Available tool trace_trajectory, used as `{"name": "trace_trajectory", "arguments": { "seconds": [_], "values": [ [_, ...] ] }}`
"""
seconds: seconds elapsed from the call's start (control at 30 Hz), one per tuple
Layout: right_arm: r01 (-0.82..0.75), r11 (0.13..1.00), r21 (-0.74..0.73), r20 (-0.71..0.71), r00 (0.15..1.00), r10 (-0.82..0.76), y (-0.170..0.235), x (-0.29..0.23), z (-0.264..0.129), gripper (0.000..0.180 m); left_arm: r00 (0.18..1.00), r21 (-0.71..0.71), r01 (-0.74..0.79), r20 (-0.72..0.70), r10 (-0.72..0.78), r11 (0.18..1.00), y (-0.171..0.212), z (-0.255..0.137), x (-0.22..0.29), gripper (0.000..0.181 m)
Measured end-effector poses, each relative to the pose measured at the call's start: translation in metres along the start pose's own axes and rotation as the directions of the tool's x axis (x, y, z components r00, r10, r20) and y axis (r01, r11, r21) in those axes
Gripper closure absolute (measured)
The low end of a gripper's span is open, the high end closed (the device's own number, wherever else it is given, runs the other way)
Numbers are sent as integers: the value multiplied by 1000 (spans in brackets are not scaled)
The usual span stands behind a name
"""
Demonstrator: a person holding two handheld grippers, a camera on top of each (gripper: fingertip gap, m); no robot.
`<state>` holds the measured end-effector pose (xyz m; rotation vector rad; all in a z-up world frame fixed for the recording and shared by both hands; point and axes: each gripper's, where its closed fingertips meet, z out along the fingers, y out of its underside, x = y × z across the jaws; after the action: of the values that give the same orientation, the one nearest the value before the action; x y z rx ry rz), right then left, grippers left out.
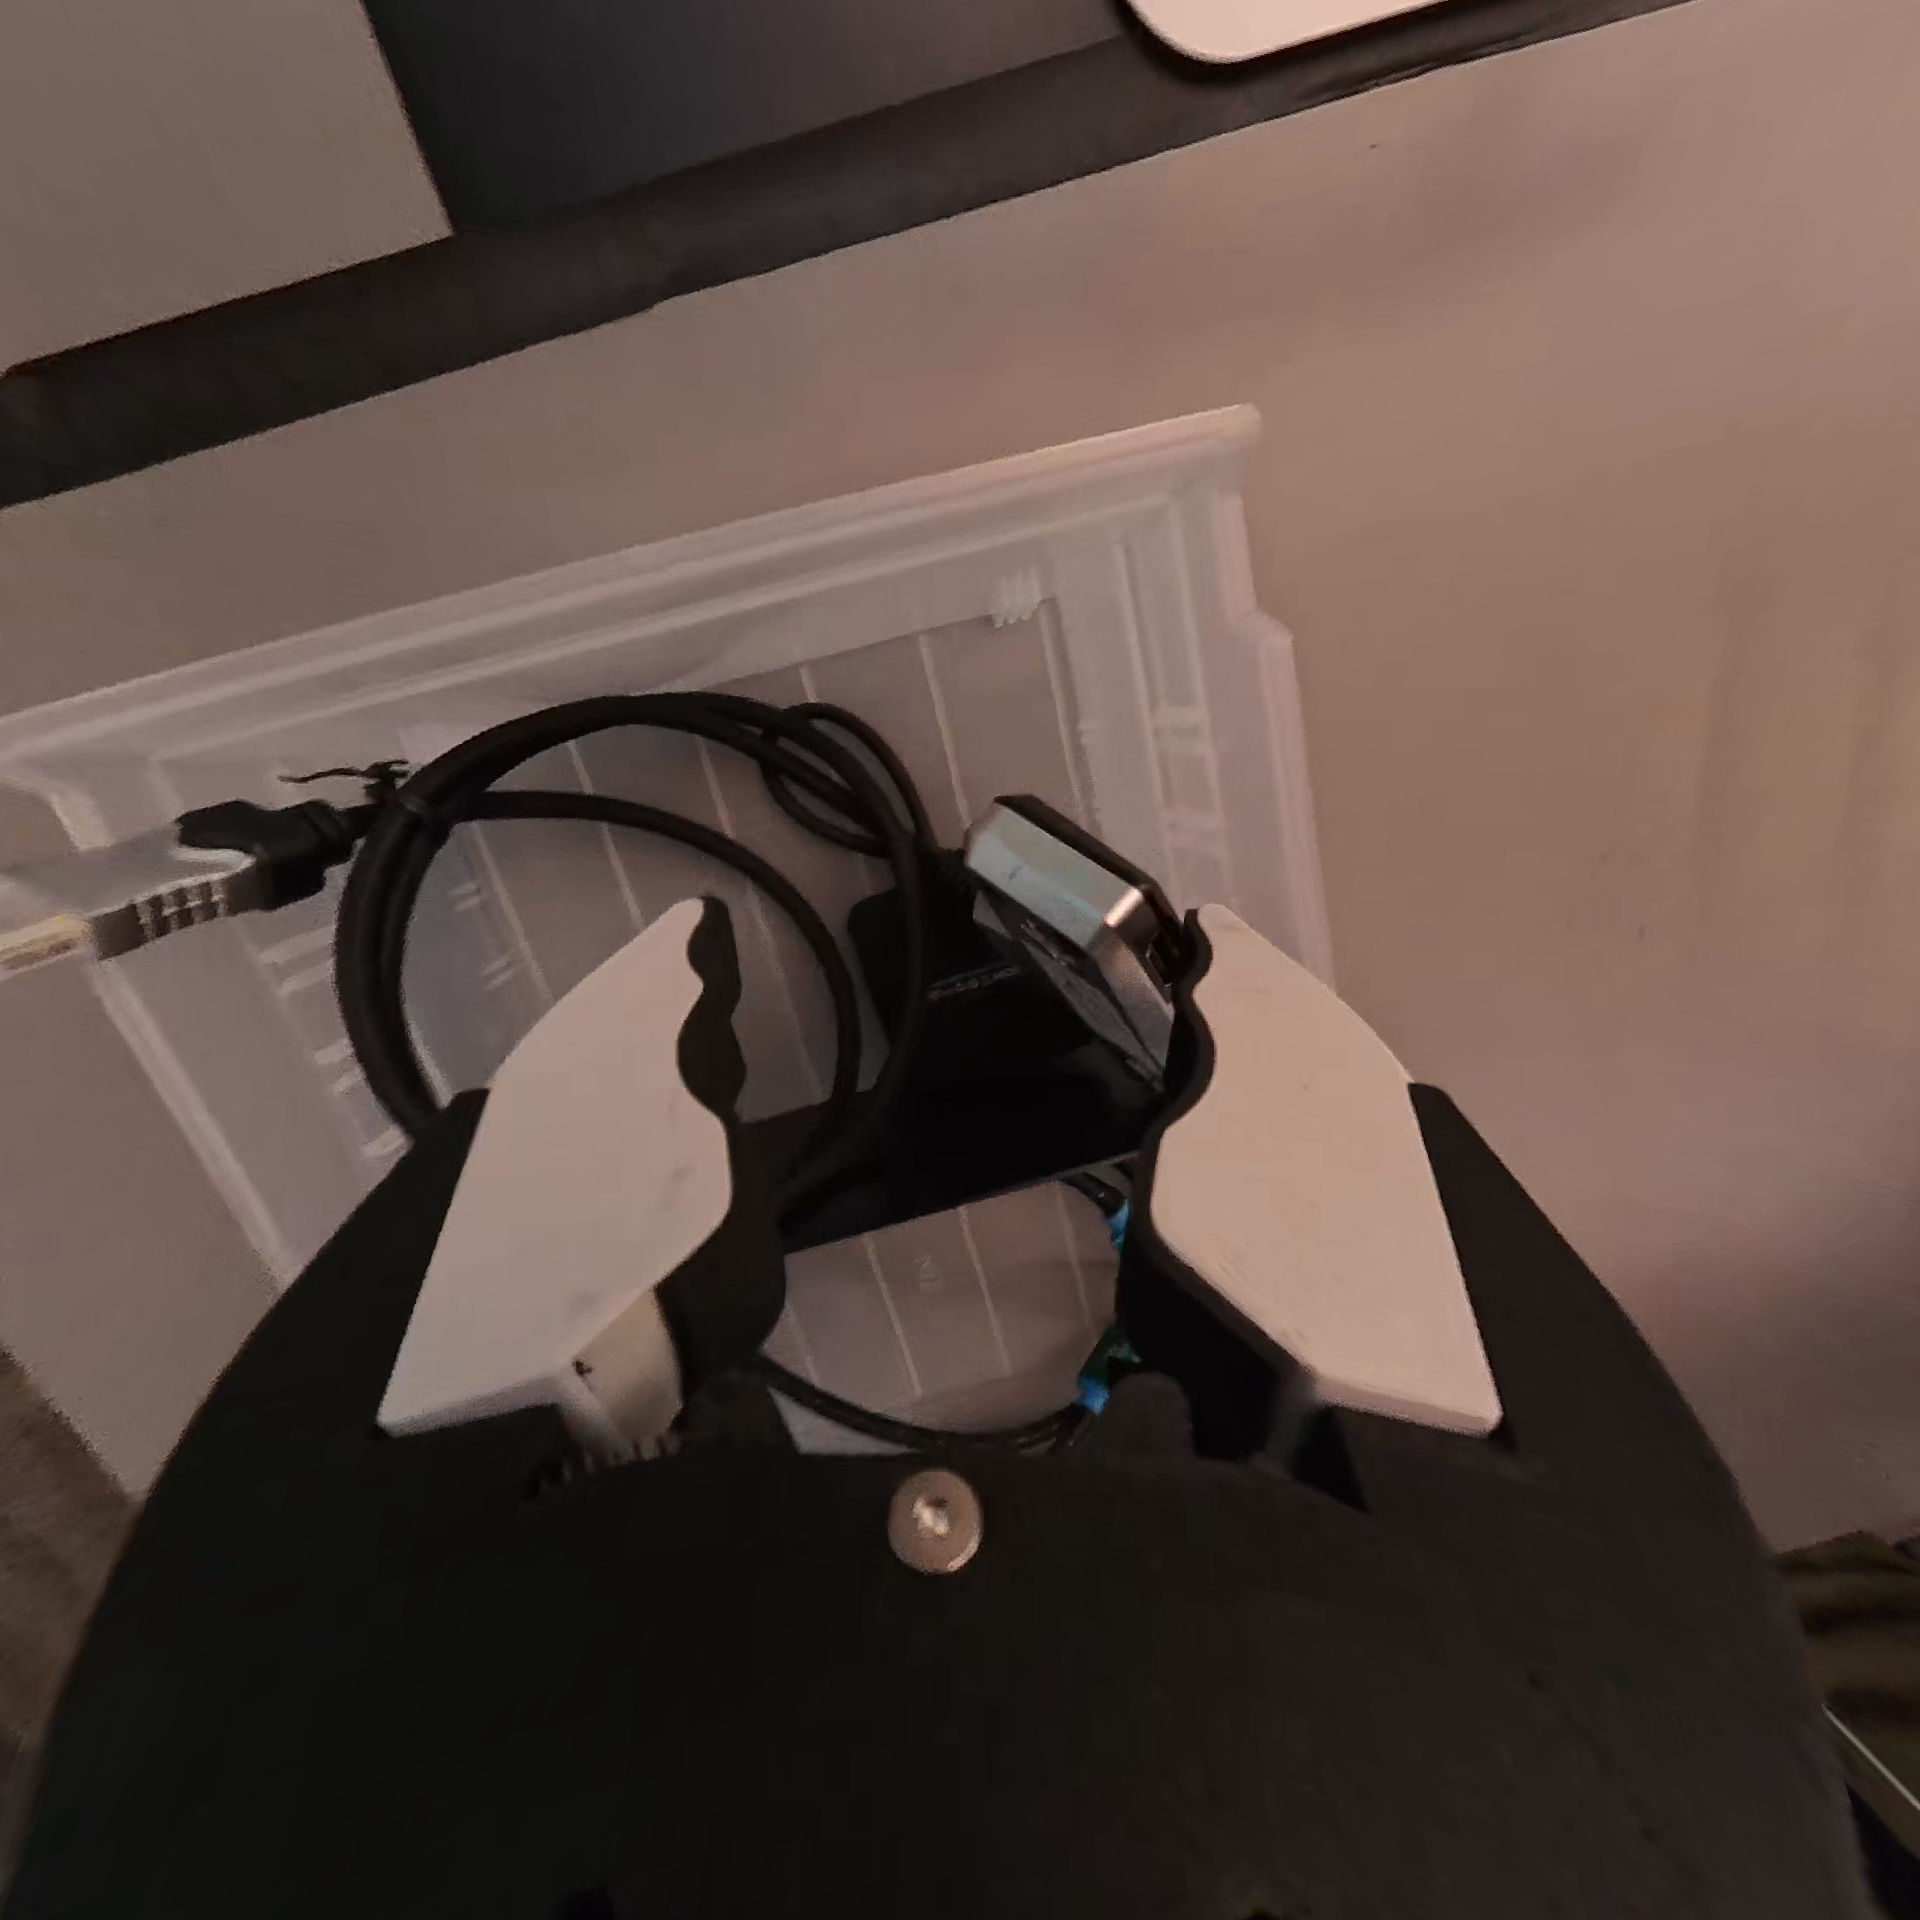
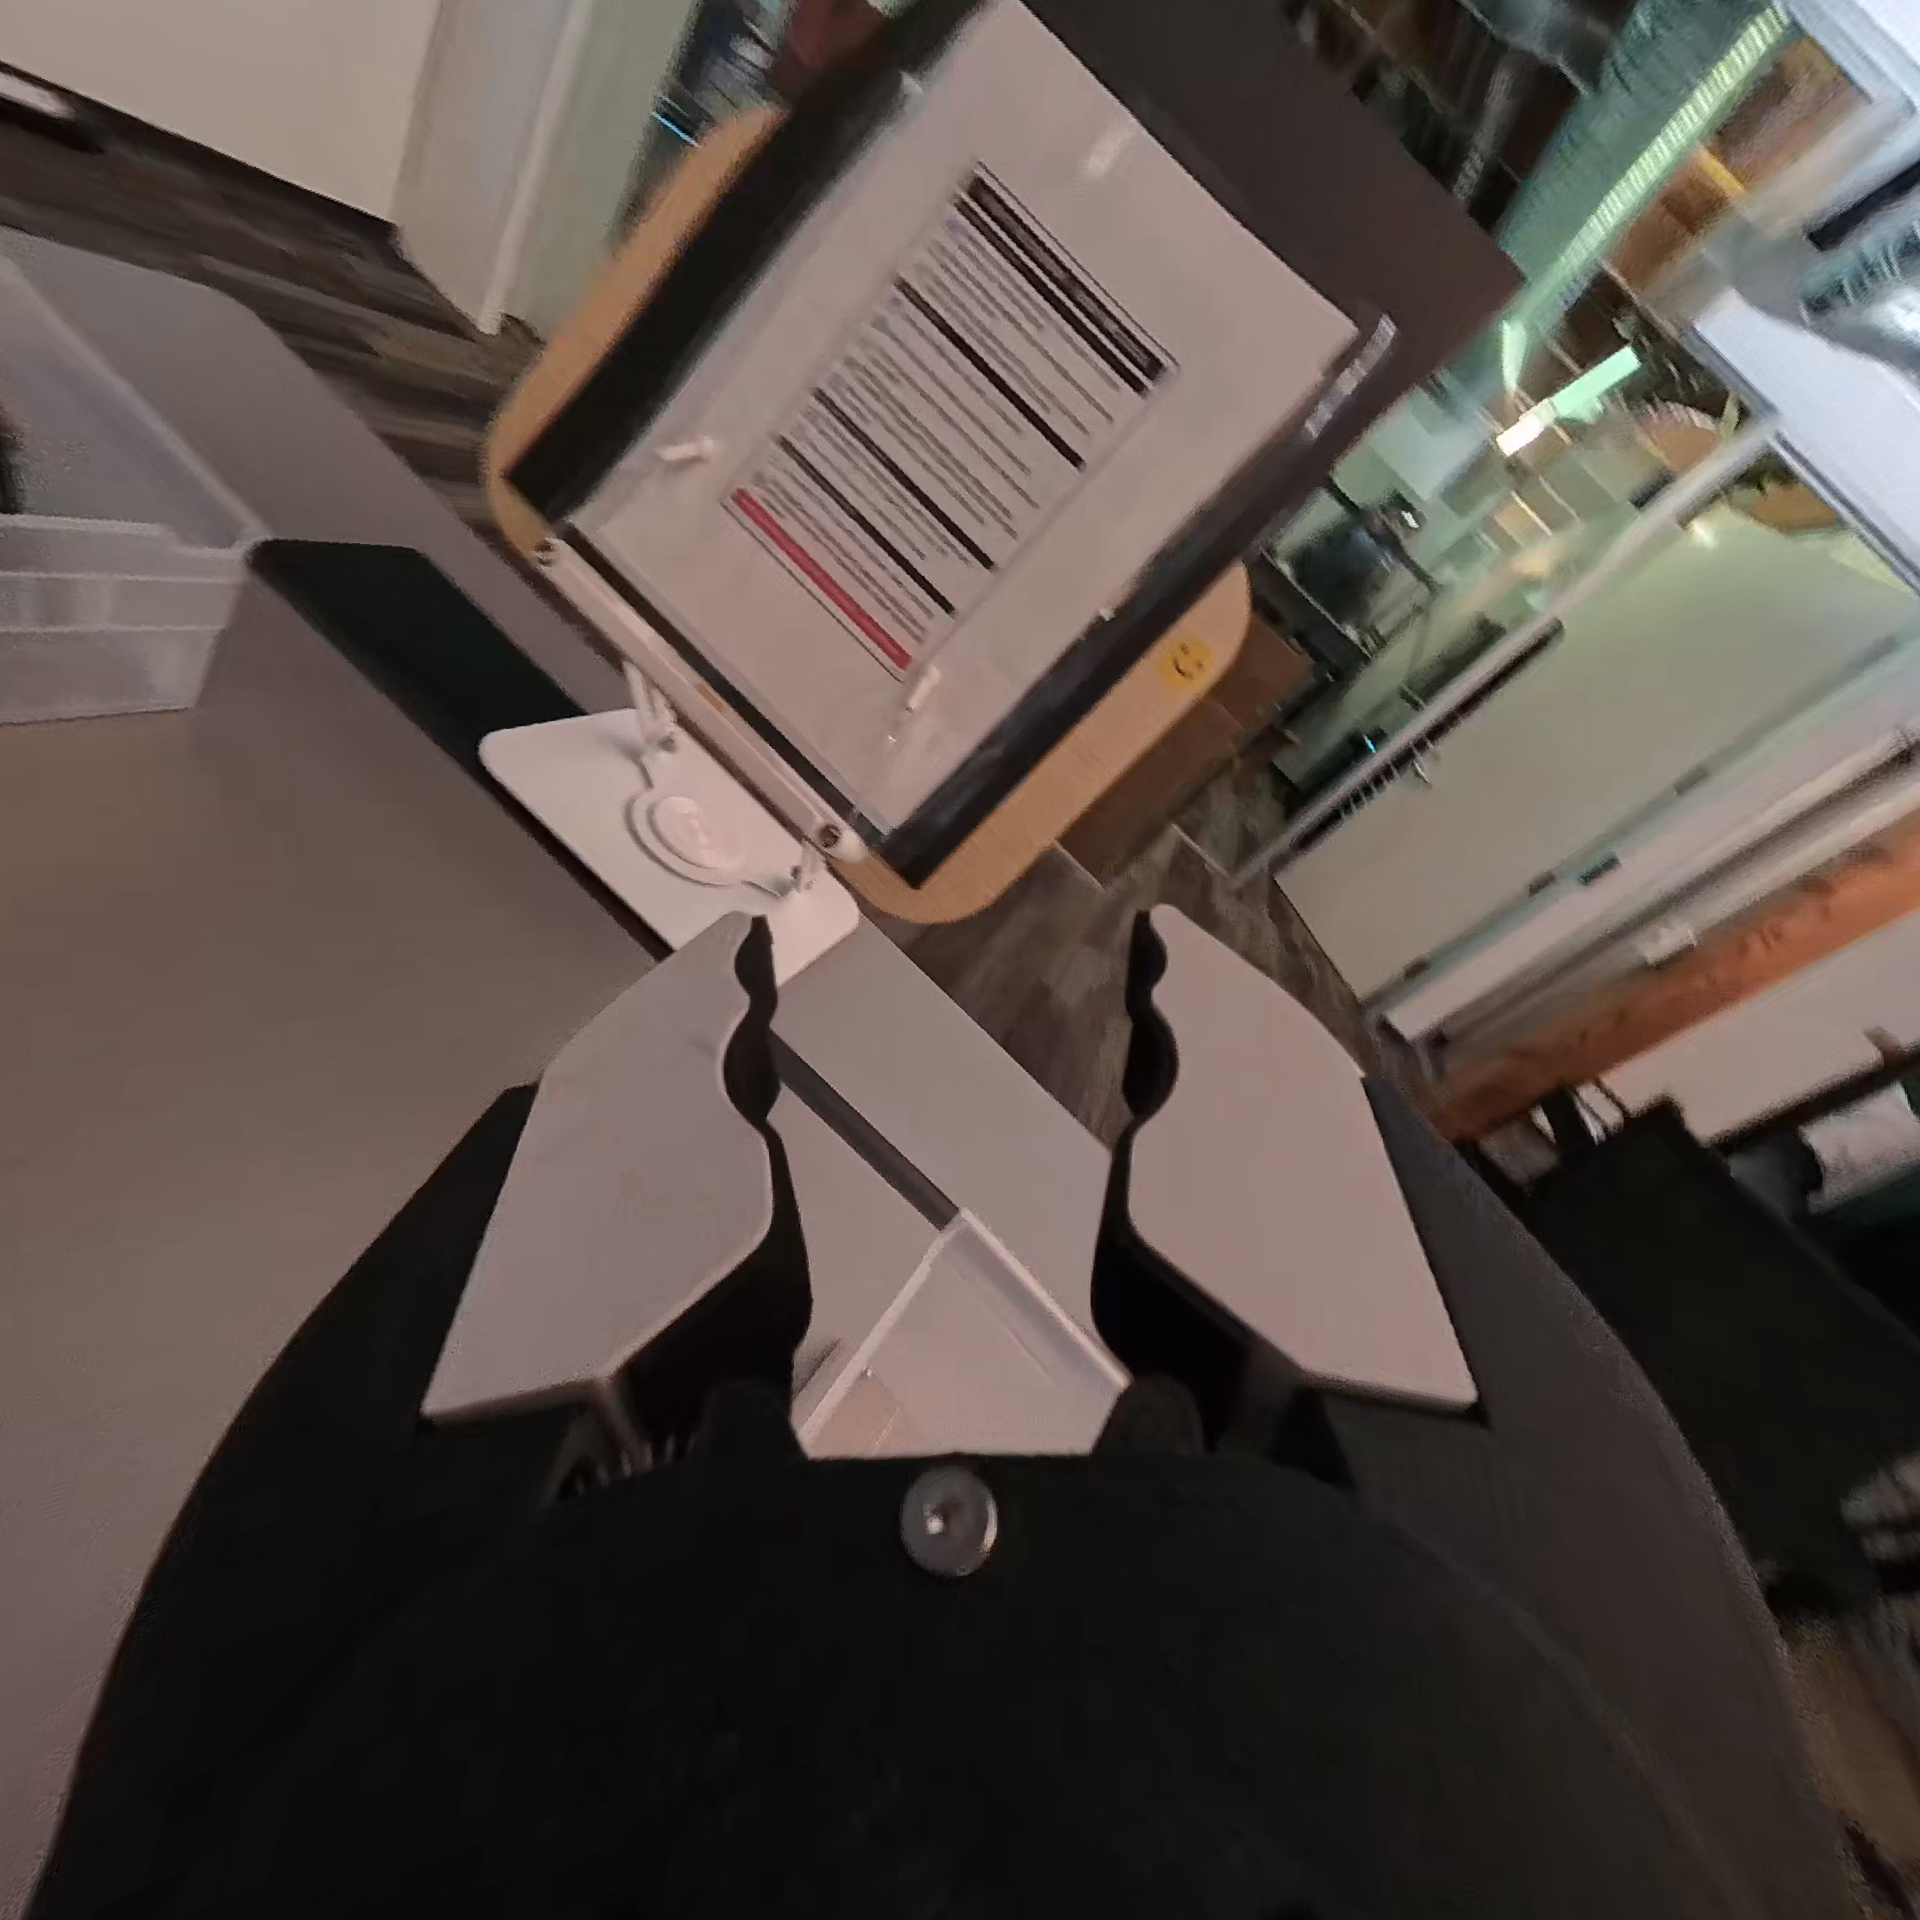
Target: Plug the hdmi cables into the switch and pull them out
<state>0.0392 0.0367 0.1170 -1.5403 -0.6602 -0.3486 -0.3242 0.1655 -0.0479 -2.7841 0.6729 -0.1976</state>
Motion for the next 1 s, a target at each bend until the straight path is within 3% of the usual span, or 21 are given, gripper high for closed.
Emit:
{"name": "trace_trajectory", "arguments": {
  "seconds": [0.1, 0.23, 0.33, 0.57, 0.73, 1.0],
  "values": [
    [-83, 995, -56, -76, 994, 79, 10, 9, 6, 114, 999, -8, -7, 49, 7, 1000, 6, -8, -9, 102],
    [-49, 993, -105, -85, 996, 40, 15, 3, 12, 115, 998, -10, 42, 40, -42, 999, 15, -12, -13, 114],
    [-37, 994, -101, -75, 997, 30, 12, -3, 14, 115, 986, -12, 148, -78, -149, 989, 19, -8, -4, 128],
    [-19, 997, -76, -46, 999, 16, 1, -14, 11, 116, 881, -155, 340, -293, -372, 928, 26, 8, 12, 134],
    [-14, 997, -70, -34, 999, 12, -1, -16, 10, 116, 832, -218, 353, -372, -412, 910, 29, 6, 19, 155],
    [-25, 998, -59, -12, 1000, 25, -3, -19, 10, 116, 843, -195, 276, -421, -335, 941, 30, -2, 21, 156]
  ]
}}
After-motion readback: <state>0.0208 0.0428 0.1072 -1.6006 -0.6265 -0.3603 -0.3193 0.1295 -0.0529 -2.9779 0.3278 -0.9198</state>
